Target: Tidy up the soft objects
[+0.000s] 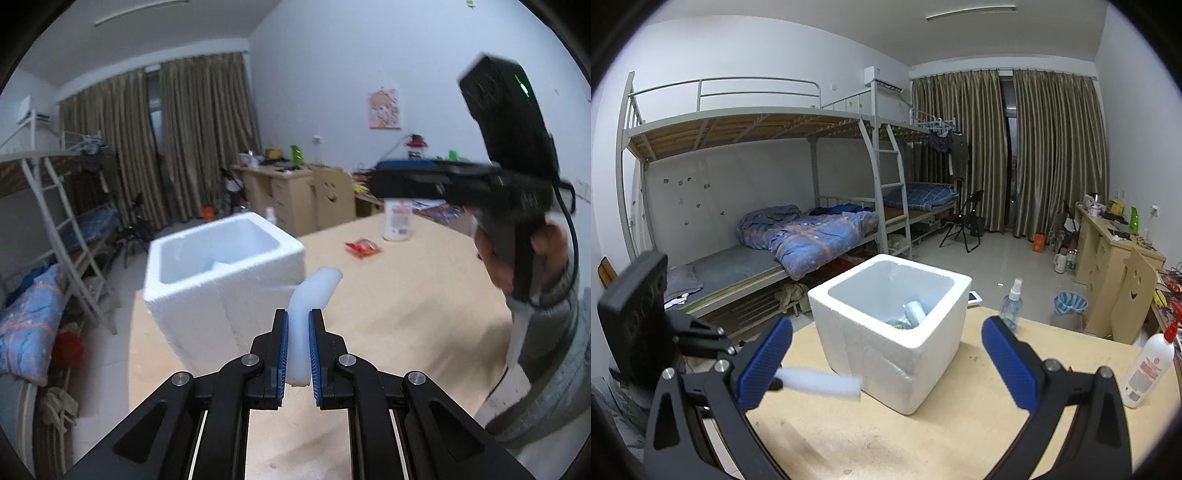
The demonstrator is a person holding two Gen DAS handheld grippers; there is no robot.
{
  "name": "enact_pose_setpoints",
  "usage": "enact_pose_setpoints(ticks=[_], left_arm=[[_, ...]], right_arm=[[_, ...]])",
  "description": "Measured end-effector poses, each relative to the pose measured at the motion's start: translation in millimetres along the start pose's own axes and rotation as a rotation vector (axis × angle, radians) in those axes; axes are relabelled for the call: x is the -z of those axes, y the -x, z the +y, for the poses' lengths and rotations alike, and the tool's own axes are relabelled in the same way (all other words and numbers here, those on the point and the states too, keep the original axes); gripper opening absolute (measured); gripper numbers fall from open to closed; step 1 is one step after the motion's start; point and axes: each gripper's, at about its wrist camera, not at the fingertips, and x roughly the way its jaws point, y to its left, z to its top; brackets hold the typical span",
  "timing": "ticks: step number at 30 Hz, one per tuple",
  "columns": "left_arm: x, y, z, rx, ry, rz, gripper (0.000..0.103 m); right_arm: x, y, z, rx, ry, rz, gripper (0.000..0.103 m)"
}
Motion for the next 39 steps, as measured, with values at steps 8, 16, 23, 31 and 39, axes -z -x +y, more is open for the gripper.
enact_pose_setpoints(ticks=[8, 16, 23, 31, 39], left_arm=[[-13, 13, -2, -0.114, 0.061, -0.109, 0.012], [-28, 6, 5, -0.214, 0.152, -0.172, 0.012], [-44, -15, 14, -0.259, 0.198, -0.190, 0.012], [-51, -27, 20, -0.301, 0.222, -0.181, 0.012], [-57, -47, 29, -0.300, 0.227, -0.148, 0.012]], right_arm=[[15, 8, 0, -0.001, -0.037, -0.030, 0.103], [28, 7, 2, 0.021, -0.034, -0.028, 0.103], [32, 10, -2, 0.004, -0.048, -0.031, 0.103], [33, 12, -7, -0.001, -0.055, -0.046, 0.103], [33, 10, -12, -0.003, -0.061, -0.040, 0.103]])
